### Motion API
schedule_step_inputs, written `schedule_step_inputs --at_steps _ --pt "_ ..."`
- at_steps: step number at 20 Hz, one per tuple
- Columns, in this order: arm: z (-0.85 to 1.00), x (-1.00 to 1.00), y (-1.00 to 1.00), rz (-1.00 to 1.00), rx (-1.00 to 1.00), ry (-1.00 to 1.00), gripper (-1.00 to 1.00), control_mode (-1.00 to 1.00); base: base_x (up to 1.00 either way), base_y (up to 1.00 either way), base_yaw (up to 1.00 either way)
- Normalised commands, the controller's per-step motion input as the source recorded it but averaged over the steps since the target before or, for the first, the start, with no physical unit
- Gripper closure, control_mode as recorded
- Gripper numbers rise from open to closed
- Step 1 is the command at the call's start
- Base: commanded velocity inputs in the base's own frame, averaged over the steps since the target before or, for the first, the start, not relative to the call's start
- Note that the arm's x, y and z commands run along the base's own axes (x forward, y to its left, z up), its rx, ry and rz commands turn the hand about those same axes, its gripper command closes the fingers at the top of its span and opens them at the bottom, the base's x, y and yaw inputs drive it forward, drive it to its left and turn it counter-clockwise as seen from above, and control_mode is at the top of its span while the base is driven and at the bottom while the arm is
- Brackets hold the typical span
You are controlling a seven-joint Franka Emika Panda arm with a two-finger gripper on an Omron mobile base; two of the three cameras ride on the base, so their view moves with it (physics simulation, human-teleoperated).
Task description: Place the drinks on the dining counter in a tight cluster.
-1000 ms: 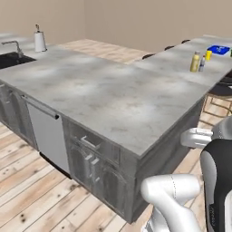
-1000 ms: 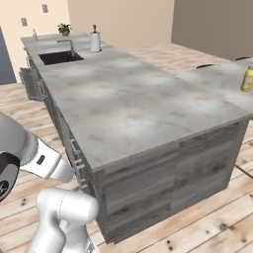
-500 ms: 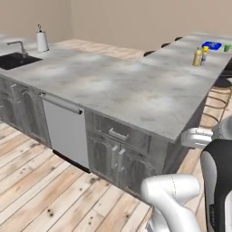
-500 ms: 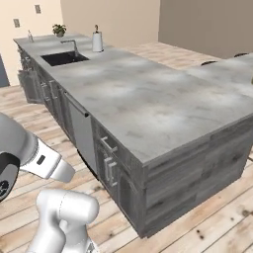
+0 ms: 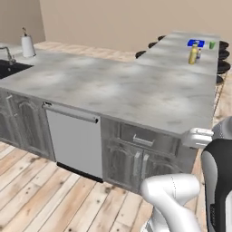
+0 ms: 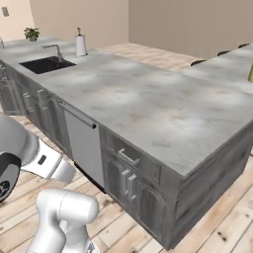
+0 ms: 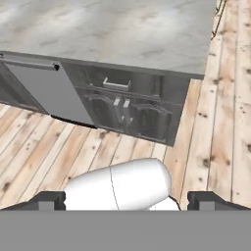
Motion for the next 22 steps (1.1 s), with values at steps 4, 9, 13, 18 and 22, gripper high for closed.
schedule_step_inputs --at_steps 4,9,13,18,22 --pt "0.00 0.00 0.00 0.00 0.00 0.00 -1.00 1.00 0.08 1.00 -0.33" --pt "0.00 0.00 0.00 0.00 0.00 0.00 -1.00 1.00 0.00 1.00 -0.32" --pt "0.00 0.00 0.00 0.00 0.00 0.00 -1.00 1.00 0.00 1.00 -0.31" --pt "0.00 0.00 0.00 0.00 0.00 0.00 -1.00 1.00 0.00 1.00 -0.31" --pt "0.00 0.00 0.00 0.00 0.00 0.00 -1.00 1.00 0.00 1.00 -0.30"
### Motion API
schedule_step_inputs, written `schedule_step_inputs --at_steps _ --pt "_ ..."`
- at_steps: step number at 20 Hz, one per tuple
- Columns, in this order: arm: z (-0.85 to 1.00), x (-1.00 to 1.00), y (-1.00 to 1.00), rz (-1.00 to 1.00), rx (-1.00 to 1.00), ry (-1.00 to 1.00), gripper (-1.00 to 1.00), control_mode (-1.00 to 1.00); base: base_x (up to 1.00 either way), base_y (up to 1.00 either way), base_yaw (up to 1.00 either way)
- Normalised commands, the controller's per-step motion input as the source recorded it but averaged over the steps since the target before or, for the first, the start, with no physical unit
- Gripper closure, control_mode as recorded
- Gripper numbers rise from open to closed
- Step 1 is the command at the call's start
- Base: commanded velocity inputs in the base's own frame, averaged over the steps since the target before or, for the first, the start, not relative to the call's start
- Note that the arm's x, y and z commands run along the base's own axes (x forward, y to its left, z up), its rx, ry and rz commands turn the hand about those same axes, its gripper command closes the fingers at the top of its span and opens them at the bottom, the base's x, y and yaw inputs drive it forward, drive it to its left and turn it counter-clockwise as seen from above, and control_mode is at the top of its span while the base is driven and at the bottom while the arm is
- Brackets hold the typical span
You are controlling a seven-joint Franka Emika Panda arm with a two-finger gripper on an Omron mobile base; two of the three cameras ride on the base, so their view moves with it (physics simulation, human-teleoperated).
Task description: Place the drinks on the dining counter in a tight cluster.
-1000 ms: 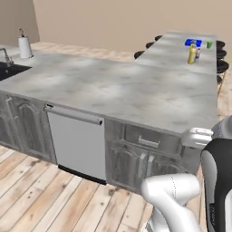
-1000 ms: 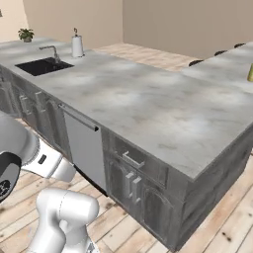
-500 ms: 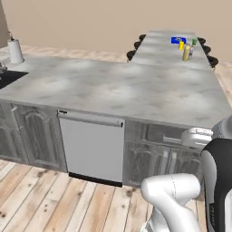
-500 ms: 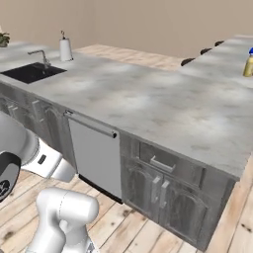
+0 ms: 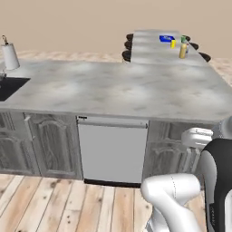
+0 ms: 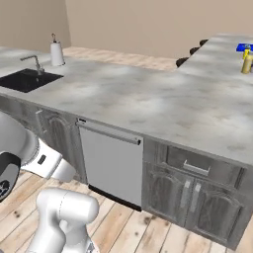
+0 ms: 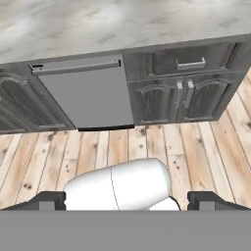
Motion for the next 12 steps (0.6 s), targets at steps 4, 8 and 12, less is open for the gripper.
schedule_step_inputs --at_steps 4,8,12 --pt "0.00 0.00 0.00 0.00 0.00 0.00 -1.00 1.00 0.00 1.00 -0.30" --pt "0.00 0.00 0.00 0.00 0.00 0.00 -1.00 1.00 0.00 1.00 -0.29" --pt "0.00 0.00 0.00 0.00 0.00 0.00 -1.00 1.00 0.00 1.00 -0.25"
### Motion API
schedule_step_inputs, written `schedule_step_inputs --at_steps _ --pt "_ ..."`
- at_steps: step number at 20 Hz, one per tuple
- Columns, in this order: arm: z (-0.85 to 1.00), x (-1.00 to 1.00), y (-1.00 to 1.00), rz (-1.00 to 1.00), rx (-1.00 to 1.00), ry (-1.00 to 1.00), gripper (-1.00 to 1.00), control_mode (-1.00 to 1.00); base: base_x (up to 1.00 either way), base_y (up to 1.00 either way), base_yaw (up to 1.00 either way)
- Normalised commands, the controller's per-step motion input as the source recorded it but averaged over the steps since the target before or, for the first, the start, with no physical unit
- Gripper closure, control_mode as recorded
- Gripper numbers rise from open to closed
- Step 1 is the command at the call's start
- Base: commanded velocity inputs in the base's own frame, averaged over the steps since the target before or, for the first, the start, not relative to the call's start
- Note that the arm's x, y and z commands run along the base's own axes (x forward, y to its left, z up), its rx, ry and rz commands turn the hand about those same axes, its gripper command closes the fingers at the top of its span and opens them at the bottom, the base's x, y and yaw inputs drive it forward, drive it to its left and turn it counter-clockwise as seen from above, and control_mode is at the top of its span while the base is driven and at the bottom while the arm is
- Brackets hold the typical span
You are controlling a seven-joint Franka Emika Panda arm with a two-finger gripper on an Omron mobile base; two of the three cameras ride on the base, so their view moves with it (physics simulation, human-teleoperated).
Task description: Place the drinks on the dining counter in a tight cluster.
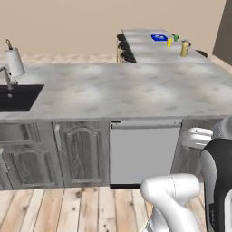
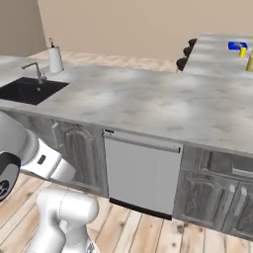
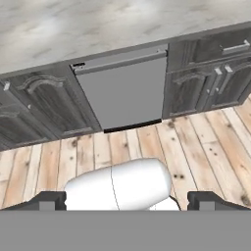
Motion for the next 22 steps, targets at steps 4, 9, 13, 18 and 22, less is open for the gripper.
schedule_step_inputs --at_steps 4,9,13,18,22 --pt "0.00 0.00 0.00 0.00 0.00 0.00 -1.00 1.00 -0.04 1.00 -0.12" --pt "0.00 0.00 0.00 0.00 0.00 0.00 -1.00 1.00 -0.17 1.00 0.01" --pt "0.00 0.00 0.00 0.00 0.00 0.00 -1.00 1.00 -0.15 1.00 0.09" --pt "0.00 0.00 0.00 0.00 0.00 0.00 -1.00 1.00 0.10 0.99 0.04" --pt "0.00 0.00 0.00 0.00 0.00 0.00 -1.00 1.00 0.05 0.91 0.00"
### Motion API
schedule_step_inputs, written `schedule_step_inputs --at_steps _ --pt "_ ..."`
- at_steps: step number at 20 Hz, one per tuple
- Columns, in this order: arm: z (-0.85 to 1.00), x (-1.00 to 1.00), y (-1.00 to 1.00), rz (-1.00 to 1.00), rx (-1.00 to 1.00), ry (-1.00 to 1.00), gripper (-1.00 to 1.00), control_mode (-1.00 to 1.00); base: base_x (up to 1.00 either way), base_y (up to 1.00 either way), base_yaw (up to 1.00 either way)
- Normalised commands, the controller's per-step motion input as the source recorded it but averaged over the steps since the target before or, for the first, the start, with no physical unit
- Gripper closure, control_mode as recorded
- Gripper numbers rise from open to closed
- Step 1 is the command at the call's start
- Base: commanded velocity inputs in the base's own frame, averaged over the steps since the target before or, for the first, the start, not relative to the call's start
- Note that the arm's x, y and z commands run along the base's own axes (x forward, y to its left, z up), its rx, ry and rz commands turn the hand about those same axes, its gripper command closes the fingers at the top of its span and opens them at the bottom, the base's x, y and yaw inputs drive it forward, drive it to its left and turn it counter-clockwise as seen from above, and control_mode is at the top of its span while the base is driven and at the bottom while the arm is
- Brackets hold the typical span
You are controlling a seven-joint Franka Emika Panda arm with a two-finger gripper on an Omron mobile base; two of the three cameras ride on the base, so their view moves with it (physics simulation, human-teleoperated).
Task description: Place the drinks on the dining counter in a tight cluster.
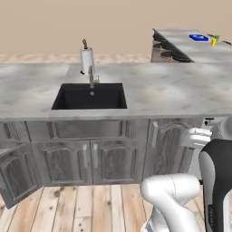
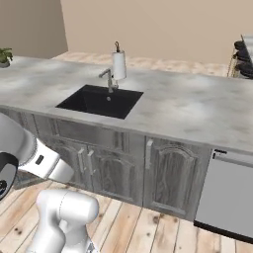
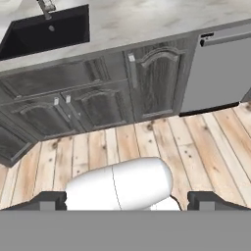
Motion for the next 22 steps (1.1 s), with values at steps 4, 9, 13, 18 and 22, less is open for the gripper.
schedule_step_inputs --at_steps 4,9,13,18,22 --pt "0.00 0.00 0.00 0.00 0.00 0.00 -1.00 1.00 0.00 1.00 0.10" --pt "0.00 0.00 0.00 0.00 0.00 0.00 -1.00 1.00 -0.06 1.00 0.20" --pt "0.00 0.00 0.00 0.00 0.00 0.00 -1.00 1.00 0.04 0.98 0.26" --pt "0.00 0.00 0.00 0.00 0.00 0.00 -1.00 1.00 0.40 0.62 0.19" --pt "0.00 0.00 0.00 0.00 0.00 0.00 -1.00 1.00 0.32 0.33 0.11"
